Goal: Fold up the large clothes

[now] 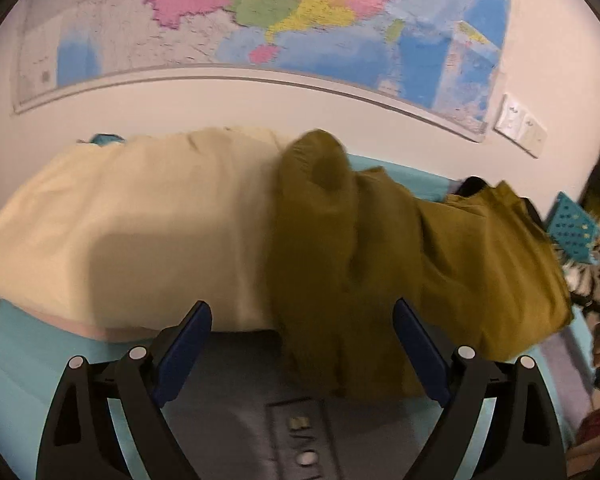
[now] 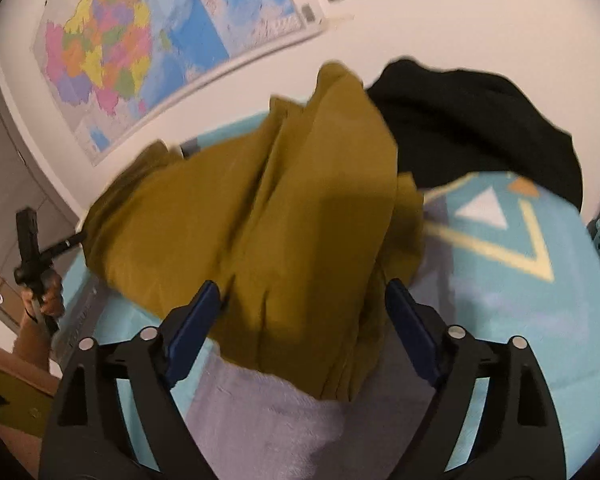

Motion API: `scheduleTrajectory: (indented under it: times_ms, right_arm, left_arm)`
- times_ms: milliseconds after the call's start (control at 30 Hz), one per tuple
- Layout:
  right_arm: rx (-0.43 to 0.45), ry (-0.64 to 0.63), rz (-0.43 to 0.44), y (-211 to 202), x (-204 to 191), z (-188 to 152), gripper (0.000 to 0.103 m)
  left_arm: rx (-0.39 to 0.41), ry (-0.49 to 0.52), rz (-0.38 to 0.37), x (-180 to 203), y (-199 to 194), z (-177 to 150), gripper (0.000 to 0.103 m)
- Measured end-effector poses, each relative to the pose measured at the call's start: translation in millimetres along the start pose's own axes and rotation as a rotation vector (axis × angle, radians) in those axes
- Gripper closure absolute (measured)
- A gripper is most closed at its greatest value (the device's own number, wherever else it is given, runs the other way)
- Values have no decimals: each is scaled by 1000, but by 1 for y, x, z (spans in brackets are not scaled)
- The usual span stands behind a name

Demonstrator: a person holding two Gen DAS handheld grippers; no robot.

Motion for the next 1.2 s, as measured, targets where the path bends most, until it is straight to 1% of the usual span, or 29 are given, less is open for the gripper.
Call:
scheduleTrajectory:
  times_ms: [33,100,167,200,233,267,300,333,367,400,467,533,600,633,667,700,733,767,800,833,867,900,933,967,1033,1067,1100,1133,1200]
  right_arm:
    - [-11,-6,-5,4,-1,-3,17]
    - [-23,7,36,13,-3,-6,16]
    - [-23,42,64,17,-1,-4,26]
    - [-11,42,68,15,-1,-3,45]
    - [-3,43,75,14,-1,0,62]
    - [6,57,100,8,0,1,71]
    - [17,72,128,0,-2,3,76]
    - [35,72,136,-9,-4,6,79]
    - [52,57,137,-17,-8,9,80]
    - [87,33,140,-33,-14,16,81]
    - [159,-17,143,-72,-28,30,82]
    - [203,-78,139,-104,-36,33,82]
    - [216,-87,144,-131,-33,24,82]
    - [201,-67,141,-135,-27,13,82]
    - [162,-28,143,-132,-18,-2,82]
    - [114,-6,133,-123,-9,-16,81]
    - [47,8,94,-108,-1,-34,80]
    - [-33,27,50,-88,8,-53,79]
    - [-74,56,36,-76,16,-65,74]
    - [-75,85,45,-72,20,-67,71]
    - [-52,127,66,-74,24,-65,70]
    - [-28,120,58,-79,23,-59,68]
    - [-10,99,34,-85,21,-55,63]
    - [13,87,-1,-91,21,-47,59]
    - [39,92,-46,-99,25,-36,55]
    - [49,85,-66,-103,25,-31,54]
    - [74,66,-100,-108,24,-25,47]
    - [100,48,-118,-112,19,-16,43]
    - [126,2,-128,-112,6,-3,43]
  left_arm:
    - [-13,18,-15,5,4,-1,11]
    - [-52,53,-17,17,22,-5,11]
    - [-88,63,-49,28,39,-10,14]
    - [-94,75,-28,31,44,-10,24]
    - [-106,91,-24,35,46,-11,30]
    - [-100,92,-11,36,45,-9,43]
    - [-94,74,-10,35,40,-6,56]
    - [-92,42,-21,32,33,-2,68]
    - [-92,-21,-82,27,22,3,73]
    - [-87,-69,-130,24,11,8,76]
    - [-98,-104,-169,23,-7,11,78]
    - [-100,-85,-185,30,-28,9,78]
    - [-134,-94,-243,36,-43,-4,78]
    - [-162,-128,-292,38,-44,-13,77]
    - [-209,-166,-331,37,-40,-31,76]
    - [-243,-172,-322,37,-34,-45,72]
    - [-295,-155,-282,36,-21,-65,68]
    - [-324,-150,-258,34,-12,-75,60]
    - [-325,-159,-250,32,-7,-80,59]
    - [-305,-156,-250,32,-8,-78,54]
    - [-299,-125,-214,33,-9,-74,44]
    - [-295,-82,-138,32,-11,-70,36]
    - [-297,-43,-72,32,-12,-68,26]
    - [-297,-4,-39,35,-13,-65,26]
    - [-255,88,38,44,-23,-54,26]
    - [-231,119,63,49,-29,-49,26]
    - [-210,137,76,51,-33,-45,26]
    - [-168,162,105,55,-40,-37,25]
    - [-103,180,132,59,-50,-21,24]
Point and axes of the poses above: each gripper's, at about its wrist camera, not at the fingertips, and y roughly the way its jaws point, x to its right, z to its top, the point moved 8 cm from there along y, roughly the way its jaws point, and after that the axes turned 6 degrees about -z, right-handed, at the moved point
